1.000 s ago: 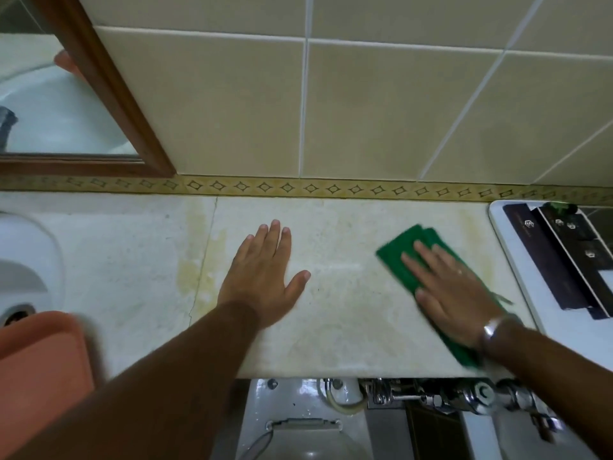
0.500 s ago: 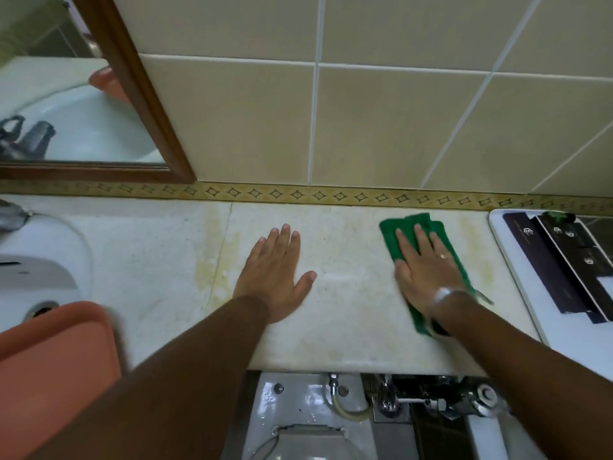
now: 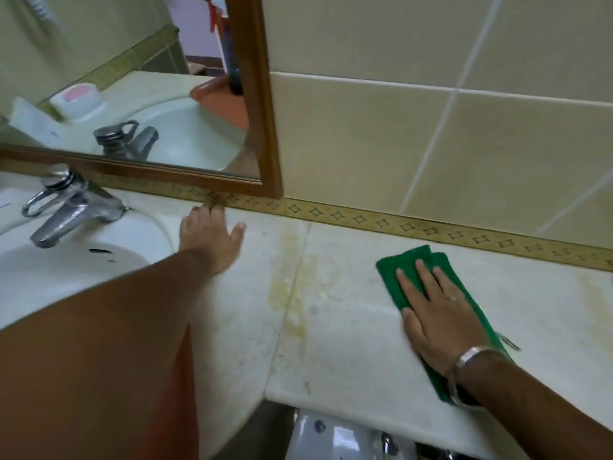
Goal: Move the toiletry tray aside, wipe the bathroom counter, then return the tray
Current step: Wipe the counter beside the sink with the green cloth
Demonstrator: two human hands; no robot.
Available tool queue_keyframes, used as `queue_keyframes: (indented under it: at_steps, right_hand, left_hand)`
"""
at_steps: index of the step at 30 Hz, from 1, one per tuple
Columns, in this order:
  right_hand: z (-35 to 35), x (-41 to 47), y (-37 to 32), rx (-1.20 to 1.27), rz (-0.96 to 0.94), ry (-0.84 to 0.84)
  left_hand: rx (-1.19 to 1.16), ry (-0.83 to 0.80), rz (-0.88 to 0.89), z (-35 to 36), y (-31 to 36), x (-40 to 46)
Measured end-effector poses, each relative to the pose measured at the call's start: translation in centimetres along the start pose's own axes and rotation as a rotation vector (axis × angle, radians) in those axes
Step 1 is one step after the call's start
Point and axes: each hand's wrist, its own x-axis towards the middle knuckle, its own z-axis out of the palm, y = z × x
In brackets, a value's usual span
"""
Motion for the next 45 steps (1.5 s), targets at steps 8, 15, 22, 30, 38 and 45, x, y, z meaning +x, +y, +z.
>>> queue_keyframes:
  at_steps: [8,15,22,30,38,45]
  right_hand:
    - [-1.1,14.1,-13.9,0.037,-0.386,-0.012]
    - [-0.4,3.0,-8.1,-0.104,-1.063,-0.146]
    - [-2.4,13.3,-8.3,-0.034,-0.515,-0.110]
    - [-0.7,1.5,-6.9,-0.102,-1.169,-0.136]
    - [-0.6,7.7,-14.3,-0.144,-0.503,0.049]
    - [-0.5,-0.2,-1.9,-0.189,-0.912,-0.095]
  left_hand:
    - [-0.071,0.080,0.008,2.2,-1.0,1.1]
    - [-0.066,0.113,0.026,2.5,-1.1,1.3]
    - [-0.064,0.103,0.039,2.8,-1.4,1.3]
    - [-0.109,0.071,0.029,2.4,-1.3,1.1]
    - [-0.103,0.080,0.023,2.3,-1.3,1.1]
    - [-0.109,0.070,0.024,2.5,-1.5,1.3]
